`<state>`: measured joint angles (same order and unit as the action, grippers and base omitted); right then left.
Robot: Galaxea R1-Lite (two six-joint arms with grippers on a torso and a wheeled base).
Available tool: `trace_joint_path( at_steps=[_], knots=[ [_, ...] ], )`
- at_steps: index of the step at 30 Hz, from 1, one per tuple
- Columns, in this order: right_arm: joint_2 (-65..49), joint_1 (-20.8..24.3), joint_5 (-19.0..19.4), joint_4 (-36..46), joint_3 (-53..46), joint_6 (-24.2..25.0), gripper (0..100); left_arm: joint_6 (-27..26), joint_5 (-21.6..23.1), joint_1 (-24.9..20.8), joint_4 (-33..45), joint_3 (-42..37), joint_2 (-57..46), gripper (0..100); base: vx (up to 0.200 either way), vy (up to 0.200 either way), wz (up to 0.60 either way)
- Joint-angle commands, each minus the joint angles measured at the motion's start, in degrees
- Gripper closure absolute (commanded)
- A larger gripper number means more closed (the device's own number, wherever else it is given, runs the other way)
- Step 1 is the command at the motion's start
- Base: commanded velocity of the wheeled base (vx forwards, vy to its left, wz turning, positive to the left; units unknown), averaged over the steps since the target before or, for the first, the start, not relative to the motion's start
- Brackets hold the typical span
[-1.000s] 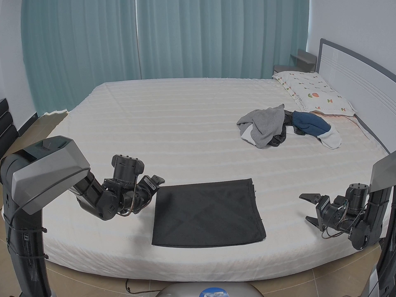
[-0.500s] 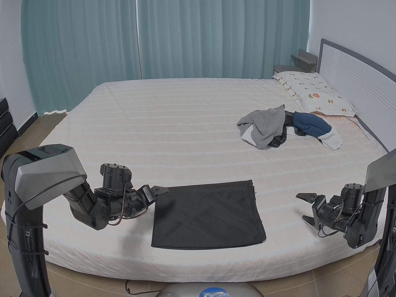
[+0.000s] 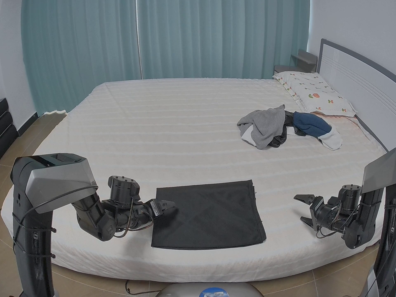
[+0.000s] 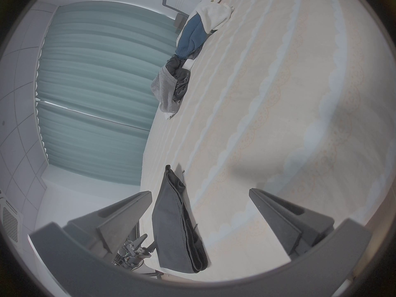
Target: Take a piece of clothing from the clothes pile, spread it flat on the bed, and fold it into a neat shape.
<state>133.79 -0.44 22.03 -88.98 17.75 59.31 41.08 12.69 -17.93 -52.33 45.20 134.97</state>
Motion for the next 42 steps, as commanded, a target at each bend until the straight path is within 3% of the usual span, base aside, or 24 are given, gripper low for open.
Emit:
trace_joint_path(
  at_steps=[1, 9, 10, 42],
  knots=[
    [0.15, 0.0, 0.03, -0.76, 0.0, 0.02, 0, 0.05, -0.03, 0.0, 0.04, 0.32, 0.38, 0, 0.0, 0.0, 0.0],
    [0.15, 0.0, 0.12, -0.76, 0.09, -0.07, 0, 0.05, -0.03, -0.35, 0.04, 0.68, 0.64, 0, 0.0, 0.0, 0.0],
    [0.15, 0.0, 0.12, -0.76, 0.09, -0.07, 0, -0.04, -0.12, -0.44, 0.04, 0.68, 0.82, 100, 0.0, 0.0, 0.0],
    [0.51, 0.26, 0.03, -0.76, 0.44, -0.07, 0, 0.05, -8.3, -1.84, -4.18, -2.31, 0.47, 100, 0.0, 0.0, 0.0]
  ],
)
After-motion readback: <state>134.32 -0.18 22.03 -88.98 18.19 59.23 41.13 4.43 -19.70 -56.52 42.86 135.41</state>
